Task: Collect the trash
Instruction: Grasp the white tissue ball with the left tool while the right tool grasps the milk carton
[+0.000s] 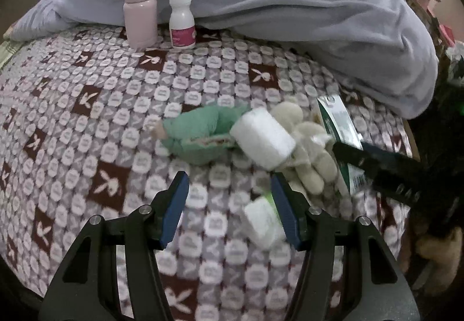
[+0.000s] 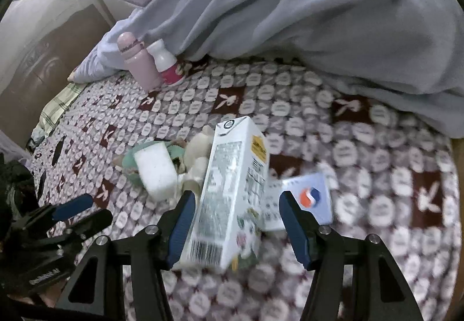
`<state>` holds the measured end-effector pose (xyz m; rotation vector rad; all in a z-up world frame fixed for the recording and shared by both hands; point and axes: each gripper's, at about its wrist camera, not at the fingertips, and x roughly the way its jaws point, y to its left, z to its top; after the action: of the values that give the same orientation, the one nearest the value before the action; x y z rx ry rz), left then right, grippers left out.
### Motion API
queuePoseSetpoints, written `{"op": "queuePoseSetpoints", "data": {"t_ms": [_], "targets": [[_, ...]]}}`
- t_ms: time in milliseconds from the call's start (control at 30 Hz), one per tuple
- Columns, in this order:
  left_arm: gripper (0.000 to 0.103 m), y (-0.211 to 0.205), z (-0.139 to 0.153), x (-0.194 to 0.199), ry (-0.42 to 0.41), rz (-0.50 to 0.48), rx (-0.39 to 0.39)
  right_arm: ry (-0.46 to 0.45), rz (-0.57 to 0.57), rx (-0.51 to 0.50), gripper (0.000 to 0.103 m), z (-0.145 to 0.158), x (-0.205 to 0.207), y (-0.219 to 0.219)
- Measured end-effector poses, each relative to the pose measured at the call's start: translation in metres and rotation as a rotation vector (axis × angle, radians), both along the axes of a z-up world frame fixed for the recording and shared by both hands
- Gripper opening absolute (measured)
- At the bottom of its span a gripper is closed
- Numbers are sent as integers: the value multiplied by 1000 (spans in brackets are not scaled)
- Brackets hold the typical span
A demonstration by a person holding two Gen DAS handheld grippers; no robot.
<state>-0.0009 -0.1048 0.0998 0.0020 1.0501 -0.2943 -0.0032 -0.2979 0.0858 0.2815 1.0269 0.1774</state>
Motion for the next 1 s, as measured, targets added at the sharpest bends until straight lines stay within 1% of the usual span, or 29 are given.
{"op": "queuePoseSetpoints", "data": {"t_ms": [33, 100, 133, 233, 333, 367, 400, 433, 467, 500, 533, 600, 700, 833, 1000], "targets": [[57, -2, -2, 5, 7, 0, -12, 13, 1, 35, 49, -7, 4, 0], [58, -7, -7, 17, 24, 5, -42, 0, -4, 76, 50, -13, 6, 0], [57, -8, -9, 21, 30, 10, -50, -8, -2, 81, 49, -14, 5, 0], [57, -12, -20, 35, 68, 50, -109, -34, 13, 70, 43, -6, -4, -2], [57, -20, -35, 47, 119, 63, -169, -56, 6, 67, 43, 2, -19, -11], [56, -22, -38, 48, 118, 65, -172, -61, 3, 69, 43, 4, -25, -15], [46, -25, -41, 49, 119, 66, -176, -65, 0, 70, 43, 6, -29, -18], [31, -28, -45, 50, 133, 57, -182, -71, -3, 68, 43, 8, -35, -21], [31, -30, -48, 50, 149, 52, -180, -75, -3, 63, 43, 10, -40, -22], [27, -29, -48, 47, 150, 57, -187, -79, -1, 54, 43, 12, -46, -24], [25, -27, -46, 43, 137, 56, -193, -81, 1, 47, 43, 13, -51, -25], [24, -22, -37, 33, 102, 49, -179, -84, 6, 44, 43, 16, -63, -26], [23, -18, -18, 13, 66, 16, -171, -84, 9, 39, 43, 18, -79, -28], [24, -27, 2, -18, 34, -45, -129, -82, 0, 31, 43, 18, -97, -28], [24, -47, 3, -52, 20, -105, -89, -70, -28, 35, 43, 15, -122, -33]]}}
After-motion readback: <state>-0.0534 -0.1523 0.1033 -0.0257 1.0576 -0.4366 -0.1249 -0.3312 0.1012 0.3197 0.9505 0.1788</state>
